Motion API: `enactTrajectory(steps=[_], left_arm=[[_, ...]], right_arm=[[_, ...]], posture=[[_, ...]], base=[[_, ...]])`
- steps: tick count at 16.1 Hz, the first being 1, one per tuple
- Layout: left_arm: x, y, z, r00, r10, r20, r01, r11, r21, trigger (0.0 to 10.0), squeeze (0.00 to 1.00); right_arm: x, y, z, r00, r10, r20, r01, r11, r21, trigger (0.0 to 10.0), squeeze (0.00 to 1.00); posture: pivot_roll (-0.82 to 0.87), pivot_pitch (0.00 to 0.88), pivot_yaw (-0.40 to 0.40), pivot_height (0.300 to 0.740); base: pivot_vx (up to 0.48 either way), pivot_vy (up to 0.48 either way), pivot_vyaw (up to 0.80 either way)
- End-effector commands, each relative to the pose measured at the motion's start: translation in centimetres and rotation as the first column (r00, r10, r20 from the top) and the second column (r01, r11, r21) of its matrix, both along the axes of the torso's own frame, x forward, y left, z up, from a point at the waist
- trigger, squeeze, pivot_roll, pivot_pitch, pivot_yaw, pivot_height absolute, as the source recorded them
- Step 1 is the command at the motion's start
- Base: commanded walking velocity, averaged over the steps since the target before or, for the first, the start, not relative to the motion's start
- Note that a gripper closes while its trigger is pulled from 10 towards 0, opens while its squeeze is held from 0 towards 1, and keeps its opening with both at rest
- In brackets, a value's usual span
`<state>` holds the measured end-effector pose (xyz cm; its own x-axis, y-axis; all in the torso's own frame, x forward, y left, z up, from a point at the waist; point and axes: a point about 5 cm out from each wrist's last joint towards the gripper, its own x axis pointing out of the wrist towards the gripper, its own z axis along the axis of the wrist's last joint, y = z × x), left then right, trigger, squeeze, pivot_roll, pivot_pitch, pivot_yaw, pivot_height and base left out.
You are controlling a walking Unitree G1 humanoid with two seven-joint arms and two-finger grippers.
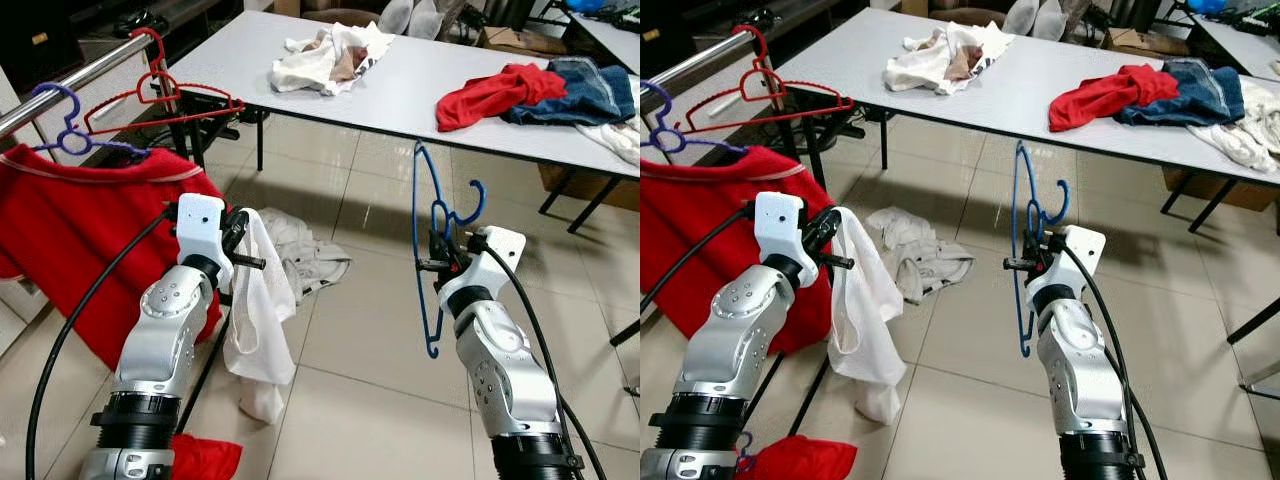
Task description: Hang hanger
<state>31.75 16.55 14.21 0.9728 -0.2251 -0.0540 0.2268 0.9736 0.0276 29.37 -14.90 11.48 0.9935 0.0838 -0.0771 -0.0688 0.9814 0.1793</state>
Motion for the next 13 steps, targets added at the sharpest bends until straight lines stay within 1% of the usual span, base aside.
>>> enactTrajectory(steps=[1,4,7,13], left_arm=[[0.53,-0.13,1.01,0.999,-0.002,0.040,0.002,1.000,-0.003,10.0,0.00],[0.30,-0.50,0.89,0.999,-0.032,0.038,0.032,0.999,0.006,10.0,0.00],[0.26,-0.07,0.67,0.999,-0.014,0.033,0.014,1.000,0.009,10.0,0.00],[0.26,-0.27,0.63,0.999,-0.024,0.033,0.024,1.000,0.006,10.0,0.00]], right_arm=[[0.01,0.17,0.32,1.000,0.023,0.022,-0.022,1.000,-0.018,10.0,0.00],[0.04,0.03,0.20,1.000,0.013,0.022,-0.013,1.000,-0.025,10.0,0.00],[-0.10,0.13,-0.09,1.000,0.021,0.016,-0.020,0.999,-0.025,10.0,0.00],[-0.06,0.22,-0.12,0.999,0.028,0.017,-0.028,0.999,-0.030,10.0,0.00]], posture=[[-0.04,0.000,-0.066,0.740],[-0.03,0.000,-0.058,0.740],[-0.03,0.000,-0.062,0.740],[-0.03,0.000,-0.062,0.740]], base=[[0.356,0.000,0.00],[0.359,0.000,0.00],[0.365,0.000,0.00],[0.366,0.000,0.00]])
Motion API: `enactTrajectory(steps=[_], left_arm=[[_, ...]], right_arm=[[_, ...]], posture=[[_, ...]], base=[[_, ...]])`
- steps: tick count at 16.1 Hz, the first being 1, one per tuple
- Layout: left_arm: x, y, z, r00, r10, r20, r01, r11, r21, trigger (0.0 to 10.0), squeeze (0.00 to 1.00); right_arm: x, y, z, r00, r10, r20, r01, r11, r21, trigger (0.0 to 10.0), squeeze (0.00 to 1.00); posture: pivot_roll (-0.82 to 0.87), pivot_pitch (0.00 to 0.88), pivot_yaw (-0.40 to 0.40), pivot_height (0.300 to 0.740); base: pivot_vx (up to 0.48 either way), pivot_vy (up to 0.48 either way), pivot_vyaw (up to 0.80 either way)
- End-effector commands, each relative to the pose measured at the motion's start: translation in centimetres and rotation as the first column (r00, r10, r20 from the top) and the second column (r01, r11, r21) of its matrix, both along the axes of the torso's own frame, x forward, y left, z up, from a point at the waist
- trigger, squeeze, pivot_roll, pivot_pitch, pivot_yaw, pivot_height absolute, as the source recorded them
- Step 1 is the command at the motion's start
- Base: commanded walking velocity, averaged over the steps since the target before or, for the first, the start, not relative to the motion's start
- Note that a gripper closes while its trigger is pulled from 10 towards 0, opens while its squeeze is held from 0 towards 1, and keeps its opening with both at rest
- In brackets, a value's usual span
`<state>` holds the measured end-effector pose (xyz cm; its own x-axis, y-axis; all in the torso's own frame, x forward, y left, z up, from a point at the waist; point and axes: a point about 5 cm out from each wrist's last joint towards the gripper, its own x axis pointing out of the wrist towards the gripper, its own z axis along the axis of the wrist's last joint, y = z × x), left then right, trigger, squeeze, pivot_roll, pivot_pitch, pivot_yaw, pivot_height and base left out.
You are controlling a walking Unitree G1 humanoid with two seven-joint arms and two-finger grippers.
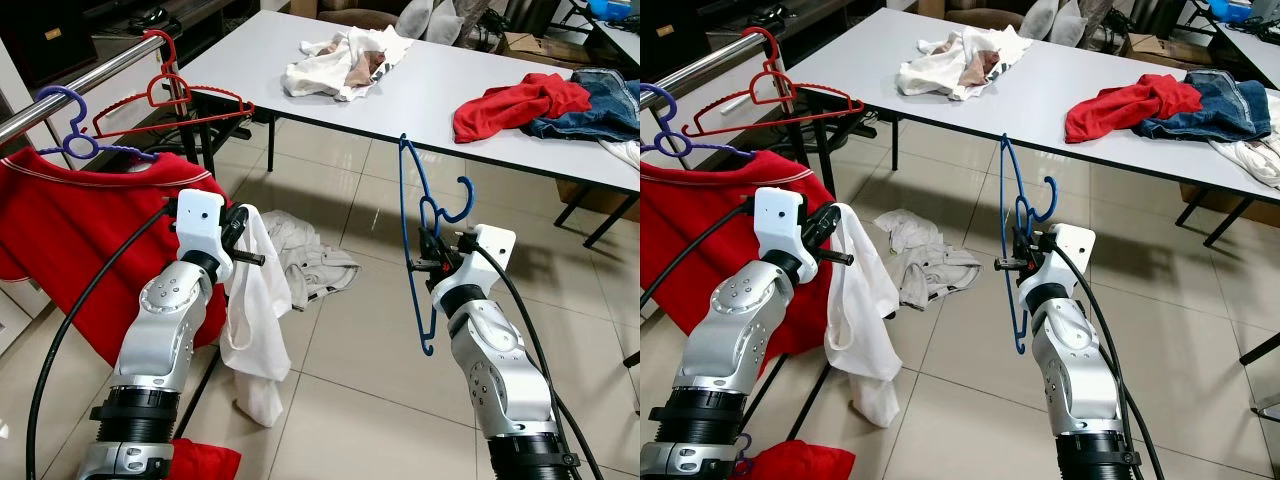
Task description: Hang hanger
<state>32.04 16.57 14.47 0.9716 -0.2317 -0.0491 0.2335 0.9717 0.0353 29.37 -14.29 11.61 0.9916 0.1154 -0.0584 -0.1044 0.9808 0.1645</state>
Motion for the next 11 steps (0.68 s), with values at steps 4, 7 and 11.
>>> enactTrajectory(steps=[4,7,11], left_arm=[[-0.02,-0.25,0.36,1.000,-0.019,0.024,0.019,1.000,-0.002,10.0,0.00],[0.03,-0.25,0.39,0.999,-0.023,0.023,0.023,1.000,-0.002,10.0,0.00],[0.09,-0.31,0.43,0.999,-0.028,0.024,0.028,1.000,-0.004,10.0,0.00]], right_arm=[[-0.01,-0.44,-0.28,1.000,-0.008,-0.004,0.007,1.000,-0.024,10.0,0.00],[0.00,-0.32,-0.31,1.000,-0.004,-0.004,0.004,1.000,-0.026,10.0,0.00],[0.01,-0.33,-0.31,1.000,-0.003,-0.003,0.003,0.999,-0.032,10.0,0.00]], posture=[[-0.03,0.000,-0.061,0.740],[-0.03,0.000,-0.059,0.740],[-0.03,0.000,-0.055,0.740]], base=[[0.368,0.000,0.00],[0.369,0.000,0.00],[0.381,0.000,0.00]])
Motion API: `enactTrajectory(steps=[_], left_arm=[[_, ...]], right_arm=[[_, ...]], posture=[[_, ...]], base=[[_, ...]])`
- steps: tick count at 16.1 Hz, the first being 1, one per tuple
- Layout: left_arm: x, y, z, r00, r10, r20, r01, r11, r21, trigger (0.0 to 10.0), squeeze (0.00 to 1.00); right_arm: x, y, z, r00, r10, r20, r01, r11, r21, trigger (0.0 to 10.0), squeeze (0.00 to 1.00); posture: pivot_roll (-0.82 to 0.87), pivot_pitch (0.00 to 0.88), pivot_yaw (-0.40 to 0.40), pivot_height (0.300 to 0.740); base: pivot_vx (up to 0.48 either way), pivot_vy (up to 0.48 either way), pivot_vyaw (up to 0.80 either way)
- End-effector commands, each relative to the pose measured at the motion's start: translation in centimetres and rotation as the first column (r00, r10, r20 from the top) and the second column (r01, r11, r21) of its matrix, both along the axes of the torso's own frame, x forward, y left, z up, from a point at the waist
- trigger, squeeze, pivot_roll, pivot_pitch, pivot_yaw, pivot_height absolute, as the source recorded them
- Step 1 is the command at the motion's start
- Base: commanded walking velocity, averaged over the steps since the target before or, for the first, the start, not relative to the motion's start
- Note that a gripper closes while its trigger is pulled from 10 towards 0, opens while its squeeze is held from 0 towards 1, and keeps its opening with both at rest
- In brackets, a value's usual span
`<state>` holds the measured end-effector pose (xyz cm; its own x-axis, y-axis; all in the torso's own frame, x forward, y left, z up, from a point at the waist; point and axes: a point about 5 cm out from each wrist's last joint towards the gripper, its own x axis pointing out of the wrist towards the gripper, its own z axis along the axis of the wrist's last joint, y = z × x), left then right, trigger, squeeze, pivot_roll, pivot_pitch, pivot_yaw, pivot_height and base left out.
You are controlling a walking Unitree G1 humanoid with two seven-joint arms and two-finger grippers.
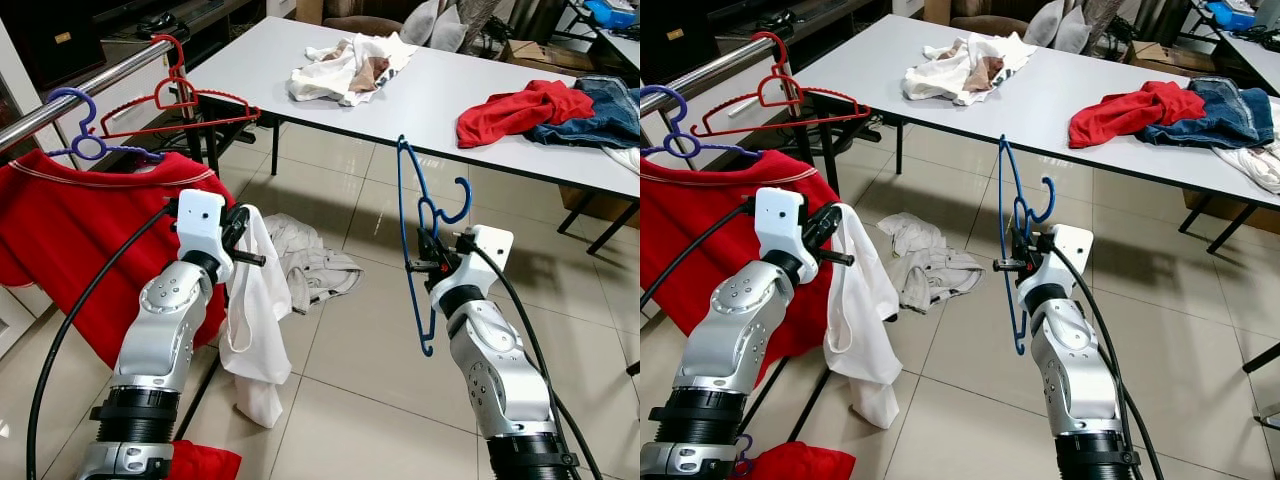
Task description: Hang hanger
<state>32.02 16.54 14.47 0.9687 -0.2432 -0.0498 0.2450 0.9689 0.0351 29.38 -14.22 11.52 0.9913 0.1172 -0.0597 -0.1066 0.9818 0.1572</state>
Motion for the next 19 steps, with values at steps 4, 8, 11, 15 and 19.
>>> enactTrajectory(steps=[4,8,11,15,19], left_arm=[[0.19,-0.29,0.47,0.999,-0.025,0.024,0.026,1.000,-0.005,10.0,0.00],[0.20,-0.25,0.47,0.999,-0.028,0.021,0.028,1.000,-0.004,10.0,0.00],[0.22,-0.27,0.47,0.999,-0.032,0.021,0.032,0.999,-0.003,10.0,0.00],[0.20,-0.35,0.41,0.999,-0.038,0.017,0.038,0.999,-0.004,10.0,0.00],[0.18,-0.39,0.37,0.999,-0.042,0.016,0.042,0.999,-0.002,10.0,0.00]], right_arm=[[-0.01,-0.27,-0.28,1.000,0.001,-0.002,-0.001,0.999,-0.032,10.0,0.00],[0.02,-0.22,-0.32,1.000,0.001,-0.002,-0.001,0.999,-0.033,10.0,0.00],[-0.04,-0.19,-0.39,1.000,0.003,-0.005,-0.003,0.999,-0.036,10.0,0.00],[-0.09,-0.21,-0.47,1.000,0.005,-0.008,-0.005,0.999,-0.040,10.0,0.00],[-0.09,-0.20,-0.49,1.000,0.004,-0.008,-0.005,0.999,-0.042,10.0,0.00]], posture=[[-0.03,0.000,-0.054,0.740],[-0.03,0.000,-0.053,0.740],[-0.03,0.000,-0.052,0.740],[-0.03,0.000,-0.052,0.740],[-0.03,0.000,-0.052,0.740]], base=[[0.401,0.000,0.00],[0.412,0.000,0.00],[0.416,0.000,0.00],[0.425,0.000,0.00],[0.431,0.000,0.00]])
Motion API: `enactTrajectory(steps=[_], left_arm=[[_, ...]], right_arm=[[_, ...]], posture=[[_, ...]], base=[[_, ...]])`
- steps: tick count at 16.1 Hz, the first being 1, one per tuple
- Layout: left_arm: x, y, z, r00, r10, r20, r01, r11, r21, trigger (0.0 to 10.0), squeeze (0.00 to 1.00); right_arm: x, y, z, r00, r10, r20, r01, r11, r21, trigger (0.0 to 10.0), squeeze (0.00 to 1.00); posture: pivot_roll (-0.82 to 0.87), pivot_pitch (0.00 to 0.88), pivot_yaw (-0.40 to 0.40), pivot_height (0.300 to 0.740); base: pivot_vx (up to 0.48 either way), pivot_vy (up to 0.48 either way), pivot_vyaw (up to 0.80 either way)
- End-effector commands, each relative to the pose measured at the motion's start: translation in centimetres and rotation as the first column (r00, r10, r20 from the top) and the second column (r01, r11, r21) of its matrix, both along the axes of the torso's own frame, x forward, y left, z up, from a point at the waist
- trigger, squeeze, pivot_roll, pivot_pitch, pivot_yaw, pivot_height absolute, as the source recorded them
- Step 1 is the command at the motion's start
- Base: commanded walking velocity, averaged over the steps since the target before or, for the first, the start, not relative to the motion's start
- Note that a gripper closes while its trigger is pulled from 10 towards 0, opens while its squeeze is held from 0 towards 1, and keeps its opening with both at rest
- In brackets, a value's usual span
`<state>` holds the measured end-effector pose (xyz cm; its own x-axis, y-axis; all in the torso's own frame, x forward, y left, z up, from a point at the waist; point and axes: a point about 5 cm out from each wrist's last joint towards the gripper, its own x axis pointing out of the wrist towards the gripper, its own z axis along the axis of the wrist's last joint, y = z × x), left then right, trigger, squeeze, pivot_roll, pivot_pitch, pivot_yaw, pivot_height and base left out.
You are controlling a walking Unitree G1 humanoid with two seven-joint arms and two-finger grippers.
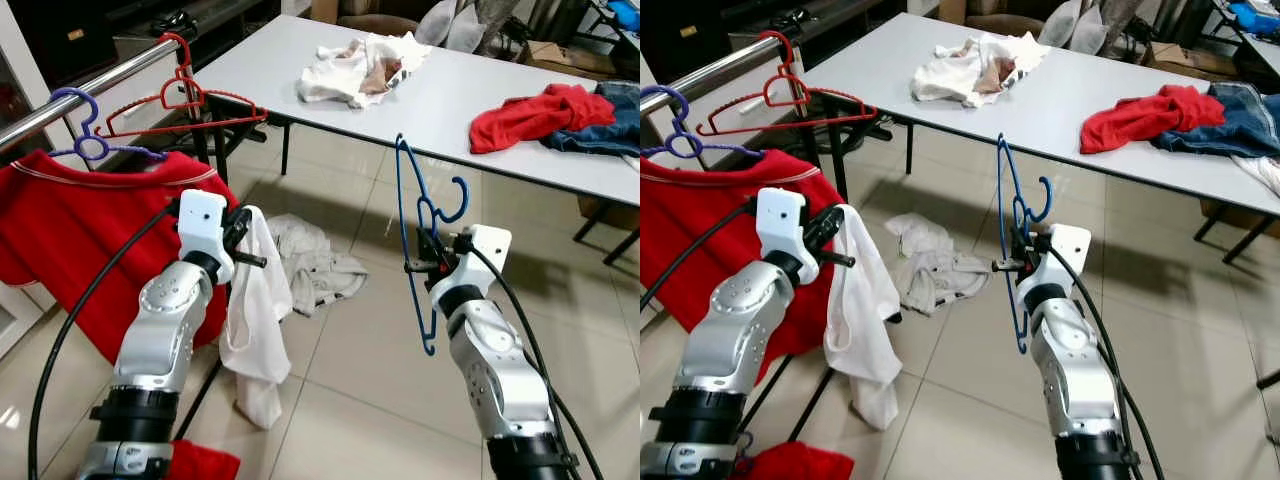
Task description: Hang hanger
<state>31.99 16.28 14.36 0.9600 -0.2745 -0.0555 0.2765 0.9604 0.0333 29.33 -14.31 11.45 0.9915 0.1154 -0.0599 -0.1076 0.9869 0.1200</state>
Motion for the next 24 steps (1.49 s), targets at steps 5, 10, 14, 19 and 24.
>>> enactTrajectory(steps=[5,10,14,19,24], left_arm=[[0.2,-0.2,0.5,1.000,-0.015,0.021,0.015,1.000,-0.001,10.0,0.00],[0.2,-0.2,0.5,1.000,-0.016,0.020,0.016,1.000,-0.002,10.0,0.00],[0.2,-0.2,0.5,1.000,-0.017,0.021,0.017,1.000,-0.002,10.0,0.00],[0.1,-0.4,0.5,1.000,-0.017,0.022,0.017,1.000,-0.010,10.0,0.00],[0.0,-0.8,0.4,0.999,-0.025,0.024,0.026,1.000,-0.013,10.0,0.00]], right_arm=[[0.0,-0.1,-0.4,1.000,0.003,-0.015,-0.003,1.000,-0.007,10.0,0.00],[0.0,-0.1,-0.5,1.000,0.003,-0.015,-0.003,1.000,-0.009,10.0,0.00],[-0.1,0.3,-0.3,0.999,0.050,-0.016,-0.050,0.999,0.005,10.0,0.00],[-0.1,0.2,0.5,0.995,0.097,0.024,-0.097,0.995,0.009,10.0,0.00],[-0.2,0.8,0.7,0.985,0.174,0.018,-0.174,0.984,0.025,10.0,0.00]], posture=[[-0.03,0.000,-0.050,0.740],[-0.03,0.000,-0.051,0.740],[-0.03,0.000,-0.052,0.740],[-0.04,0.000,-0.049,0.740],[-0.04,0.000,-0.060,0.740]], base=[[0.431,0.000,0.00],[0.432,0.000,0.00],[0.435,0.000,0.00],[0.435,0.000,-0.46],[0.435,0.000,-0.32]])
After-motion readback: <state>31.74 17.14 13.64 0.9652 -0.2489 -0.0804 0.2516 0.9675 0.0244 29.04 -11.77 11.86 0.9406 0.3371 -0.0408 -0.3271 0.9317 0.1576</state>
